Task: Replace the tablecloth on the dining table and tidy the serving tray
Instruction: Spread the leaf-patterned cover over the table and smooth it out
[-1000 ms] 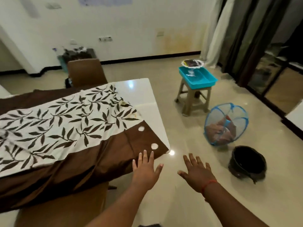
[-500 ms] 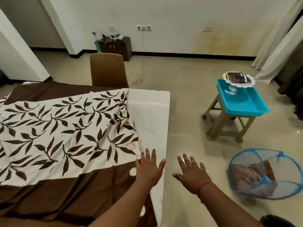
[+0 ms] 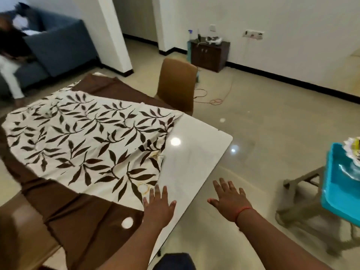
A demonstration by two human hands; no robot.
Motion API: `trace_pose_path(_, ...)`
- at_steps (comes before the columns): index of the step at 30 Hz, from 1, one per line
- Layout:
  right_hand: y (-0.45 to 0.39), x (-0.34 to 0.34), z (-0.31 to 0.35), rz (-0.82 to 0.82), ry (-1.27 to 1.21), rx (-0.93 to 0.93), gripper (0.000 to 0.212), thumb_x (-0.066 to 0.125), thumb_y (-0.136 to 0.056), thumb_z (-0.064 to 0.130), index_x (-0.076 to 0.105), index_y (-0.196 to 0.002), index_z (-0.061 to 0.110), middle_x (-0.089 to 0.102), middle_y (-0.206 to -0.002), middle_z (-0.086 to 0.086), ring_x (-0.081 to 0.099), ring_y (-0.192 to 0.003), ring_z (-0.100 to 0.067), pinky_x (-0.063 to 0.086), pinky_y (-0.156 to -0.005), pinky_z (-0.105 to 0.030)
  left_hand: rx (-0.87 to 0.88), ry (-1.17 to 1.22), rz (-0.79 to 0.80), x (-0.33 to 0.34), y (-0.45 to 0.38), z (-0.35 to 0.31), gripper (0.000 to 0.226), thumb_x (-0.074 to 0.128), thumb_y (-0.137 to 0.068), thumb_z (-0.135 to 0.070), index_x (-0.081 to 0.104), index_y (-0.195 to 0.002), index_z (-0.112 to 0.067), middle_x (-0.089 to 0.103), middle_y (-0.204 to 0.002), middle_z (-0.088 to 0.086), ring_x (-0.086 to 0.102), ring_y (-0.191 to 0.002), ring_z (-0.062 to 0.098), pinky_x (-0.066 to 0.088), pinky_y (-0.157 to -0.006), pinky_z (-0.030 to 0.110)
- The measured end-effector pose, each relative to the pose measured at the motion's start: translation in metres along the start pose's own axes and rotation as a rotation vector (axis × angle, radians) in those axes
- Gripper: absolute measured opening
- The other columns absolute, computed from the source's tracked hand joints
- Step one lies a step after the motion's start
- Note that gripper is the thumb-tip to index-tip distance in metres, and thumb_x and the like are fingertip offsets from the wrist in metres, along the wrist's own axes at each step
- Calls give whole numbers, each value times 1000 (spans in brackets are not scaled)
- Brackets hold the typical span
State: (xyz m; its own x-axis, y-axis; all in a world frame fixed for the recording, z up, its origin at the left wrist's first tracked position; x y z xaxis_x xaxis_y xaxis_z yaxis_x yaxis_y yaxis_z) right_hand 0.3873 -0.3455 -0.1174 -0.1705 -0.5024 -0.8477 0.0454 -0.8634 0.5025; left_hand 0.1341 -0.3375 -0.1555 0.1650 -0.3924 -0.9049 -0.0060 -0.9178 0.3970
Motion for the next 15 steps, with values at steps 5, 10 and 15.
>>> trace_pose_path(5, -65, -24, 5, 17, 45, -133, 77, 24, -97, 67, -7, -158, 31, -14, -166, 3, -5, -153, -24, 6, -122, -53, -156, 23, -59, -18, -50, 6, 72, 30, -101, -54, 1, -158, -21, -1, -166, 8, 1, -152, 29, 10, -120, 53)
trace_pose_path(10, -136, -41, 5, 59, 114, -214, 80, 16, -93, 73, -8, -157, 31, -15, -165, 5, -8, -153, -20, 4, -123, -50, -279, 40, -175, -44, -119, 14, 70, 52, -95, -42, 27, -153, -12, 43, -146, 11, 45, -129, 31, 43, -102, 42)
trace_pose_path(15, -195, -79, 4, 44, 123, -275, 73, 24, -100, 62, -4, -158, 28, -10, -166, 4, -6, -153, -17, 2, -124, -44, -227, 31, -234, -46, -156, 20, 35, 58, -68, -3, 63, -102, -6, 64, -91, 12, 65, -77, 32, 55, -60, 41)
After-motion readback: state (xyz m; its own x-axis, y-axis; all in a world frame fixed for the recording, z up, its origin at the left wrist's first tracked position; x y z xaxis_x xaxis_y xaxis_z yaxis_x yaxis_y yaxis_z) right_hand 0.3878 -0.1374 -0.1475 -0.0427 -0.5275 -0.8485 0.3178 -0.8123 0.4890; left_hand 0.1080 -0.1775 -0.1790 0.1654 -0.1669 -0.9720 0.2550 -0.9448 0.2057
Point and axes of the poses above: each hand's wrist, its own y-axis away from the middle knuckle, its own x-axis out of the palm, z = x × y, the point moved 10 cm from there along -y, towards the middle knuckle
